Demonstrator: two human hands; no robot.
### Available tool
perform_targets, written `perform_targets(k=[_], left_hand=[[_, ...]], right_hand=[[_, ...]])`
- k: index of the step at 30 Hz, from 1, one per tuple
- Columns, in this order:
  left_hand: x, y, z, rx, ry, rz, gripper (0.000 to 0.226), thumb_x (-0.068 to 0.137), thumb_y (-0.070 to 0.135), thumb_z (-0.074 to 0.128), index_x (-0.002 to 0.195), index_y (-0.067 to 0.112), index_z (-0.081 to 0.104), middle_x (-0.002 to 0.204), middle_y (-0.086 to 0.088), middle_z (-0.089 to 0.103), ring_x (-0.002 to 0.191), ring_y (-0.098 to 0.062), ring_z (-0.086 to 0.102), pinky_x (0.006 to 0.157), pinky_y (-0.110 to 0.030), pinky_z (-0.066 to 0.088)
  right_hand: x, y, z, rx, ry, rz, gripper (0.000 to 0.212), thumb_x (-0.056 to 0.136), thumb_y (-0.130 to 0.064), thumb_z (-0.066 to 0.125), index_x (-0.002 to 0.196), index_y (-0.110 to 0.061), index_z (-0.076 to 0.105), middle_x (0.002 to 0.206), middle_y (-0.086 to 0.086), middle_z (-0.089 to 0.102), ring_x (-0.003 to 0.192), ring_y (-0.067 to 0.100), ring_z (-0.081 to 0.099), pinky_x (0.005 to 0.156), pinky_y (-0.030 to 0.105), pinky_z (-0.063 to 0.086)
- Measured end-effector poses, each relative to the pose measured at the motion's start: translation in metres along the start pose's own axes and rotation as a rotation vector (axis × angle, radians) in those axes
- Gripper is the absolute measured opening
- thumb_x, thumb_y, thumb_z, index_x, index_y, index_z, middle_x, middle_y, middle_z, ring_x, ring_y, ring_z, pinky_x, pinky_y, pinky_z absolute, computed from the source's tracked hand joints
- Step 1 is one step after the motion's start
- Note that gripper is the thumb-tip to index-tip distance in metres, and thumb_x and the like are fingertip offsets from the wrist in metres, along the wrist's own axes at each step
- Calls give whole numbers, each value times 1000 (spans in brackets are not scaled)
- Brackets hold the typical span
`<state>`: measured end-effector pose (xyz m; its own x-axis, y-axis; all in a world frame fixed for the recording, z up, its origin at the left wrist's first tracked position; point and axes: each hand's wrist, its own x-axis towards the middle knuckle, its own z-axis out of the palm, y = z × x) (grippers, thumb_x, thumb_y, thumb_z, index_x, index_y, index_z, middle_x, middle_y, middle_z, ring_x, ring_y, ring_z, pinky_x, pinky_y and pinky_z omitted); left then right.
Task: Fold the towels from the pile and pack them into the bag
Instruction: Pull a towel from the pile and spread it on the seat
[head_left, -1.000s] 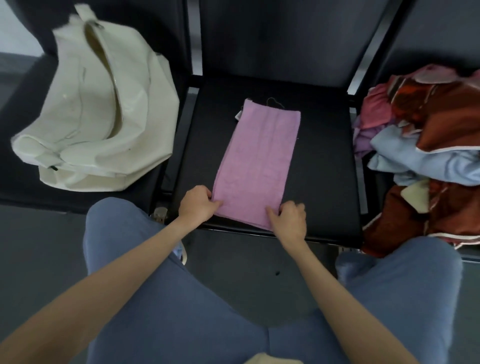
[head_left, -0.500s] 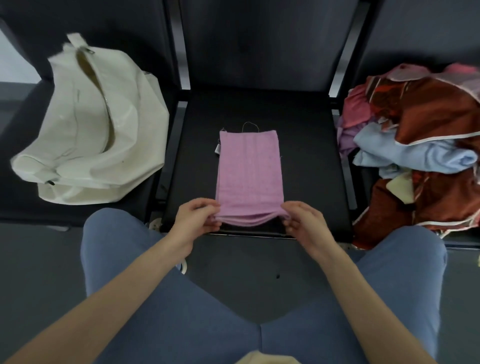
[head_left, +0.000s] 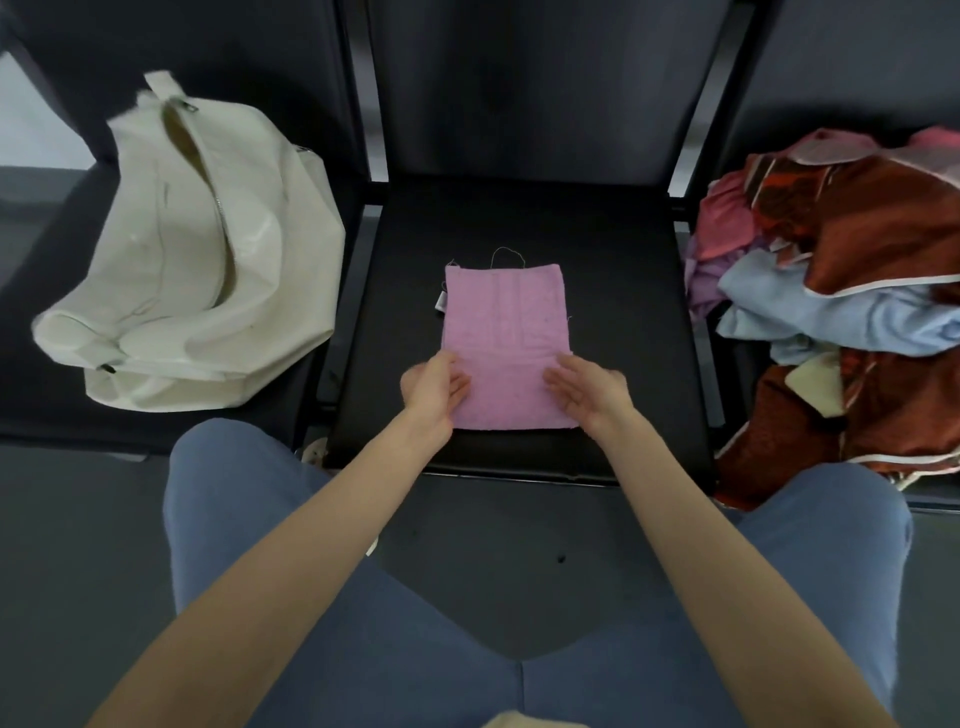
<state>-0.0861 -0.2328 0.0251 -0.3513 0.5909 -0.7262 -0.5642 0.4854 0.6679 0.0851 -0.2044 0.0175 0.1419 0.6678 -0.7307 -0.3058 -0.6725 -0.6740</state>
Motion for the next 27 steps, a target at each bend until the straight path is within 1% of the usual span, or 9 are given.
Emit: perform_targets(k=[2,5,7,11,14,18,21,23,27], left_hand=[[0,-6,-8,271,-63,185,49,87,13,64,133,10,46,100,-9,64,97,-22,64,90,-36,55],[3,-11,-30,877,-230,632,33,84,14,68,117,12,62,103,0,65,94,-13,62,88,-25,51],[9,-12,-45,1246,-360,903,24,82,16,70,106,10,69,103,-1,67,94,-16,60,85,-25,48],[16,-12,-57,1638,-498,1134,29,83,18,69,108,4,71,113,-6,67,105,-22,59,93,-35,48],[18,-11,-55,1732,-515,1231,25,80,6,67,104,1,72,110,-9,68,102,-25,62,89,-36,51],[18,-12,-53,1738,-490,1216,17,78,6,61,91,5,73,97,-6,70,92,-23,63,83,-37,53],[8,-8,-56,1627,-495,1133,10,75,13,62,81,8,69,80,0,67,75,-17,60,72,-36,52],[-3,-5,-60,1509,-496,1100,4,72,15,64,75,12,65,70,5,62,64,-11,56,65,-31,50],[-20,5,-57,1258,-453,1015,11,71,12,65,72,23,61,62,19,54,58,2,53,60,-12,40]], right_hand=[[-6,1,-4,-244,12,-156,61,83,-7,70,136,1,41,102,9,66,87,17,69,78,27,55],[-17,5,-16,-796,-100,-503,55,82,-7,69,133,-9,48,101,1,63,95,15,62,84,27,52],[-18,12,-26,-1155,-209,-699,49,82,-8,68,129,-11,54,116,4,62,107,17,58,94,31,49],[-6,29,-39,-1622,-290,-946,51,78,3,61,129,-5,56,136,9,51,125,26,46,106,38,37],[4,38,-41,-1650,-220,-1064,52,67,11,63,117,-3,64,127,11,58,116,30,55,98,43,43],[8,40,-38,-1635,-128,-1160,25,66,4,66,89,-6,72,99,7,69,88,26,64,82,37,52],[3,29,-44,-1614,-145,-1098,7,73,-10,58,73,-10,66,71,1,64,68,20,57,83,30,46],[-5,22,-51,-1484,-199,-1024,13,73,-17,57,64,-9,61,59,2,59,56,19,54,70,28,46],[-15,1,-52,-1169,-259,-829,7,76,-19,65,77,-12,68,69,-2,65,65,15,60,60,26,48]])
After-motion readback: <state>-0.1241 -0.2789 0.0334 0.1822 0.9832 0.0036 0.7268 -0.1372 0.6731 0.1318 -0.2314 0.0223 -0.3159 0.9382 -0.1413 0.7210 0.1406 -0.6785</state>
